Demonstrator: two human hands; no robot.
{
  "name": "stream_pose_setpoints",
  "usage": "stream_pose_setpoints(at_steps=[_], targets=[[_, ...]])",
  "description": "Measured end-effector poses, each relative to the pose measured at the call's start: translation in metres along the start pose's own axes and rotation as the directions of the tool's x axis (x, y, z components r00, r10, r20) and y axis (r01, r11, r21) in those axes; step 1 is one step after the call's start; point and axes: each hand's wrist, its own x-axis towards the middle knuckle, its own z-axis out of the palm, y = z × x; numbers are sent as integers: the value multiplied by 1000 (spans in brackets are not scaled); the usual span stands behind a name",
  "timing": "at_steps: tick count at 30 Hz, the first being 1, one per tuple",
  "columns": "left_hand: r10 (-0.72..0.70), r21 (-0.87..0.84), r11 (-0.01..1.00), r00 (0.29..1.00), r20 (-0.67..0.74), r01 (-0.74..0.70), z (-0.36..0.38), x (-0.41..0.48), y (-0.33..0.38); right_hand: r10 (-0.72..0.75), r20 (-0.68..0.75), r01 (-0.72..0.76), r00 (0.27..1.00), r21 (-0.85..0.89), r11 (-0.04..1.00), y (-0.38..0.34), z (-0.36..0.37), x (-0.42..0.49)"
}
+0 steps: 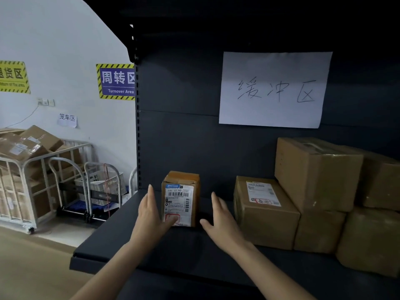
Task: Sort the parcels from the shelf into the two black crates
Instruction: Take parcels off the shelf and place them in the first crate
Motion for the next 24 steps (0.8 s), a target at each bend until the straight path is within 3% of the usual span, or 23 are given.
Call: stream_pose_setpoints(at_steps=[9, 16, 19, 24], targets=[[207, 9, 978, 978, 9, -207, 25, -38, 50, -27, -138, 14, 990, -98, 995, 18, -58, -45], [288, -100, 955, 954, 87, -279, 56, -44, 94, -9, -365, -27, 931, -93, 995, 44, -98, -77], [315, -152, 942, 944, 102, -298, 65, -36, 119, 4, -535, -48, 845, -68, 997, 52, -119, -86], [382, -240, 907, 916, 122, -347, 78, -17, 173, 130, -807, -118, 575, 76, 990, 68, -166, -83]])
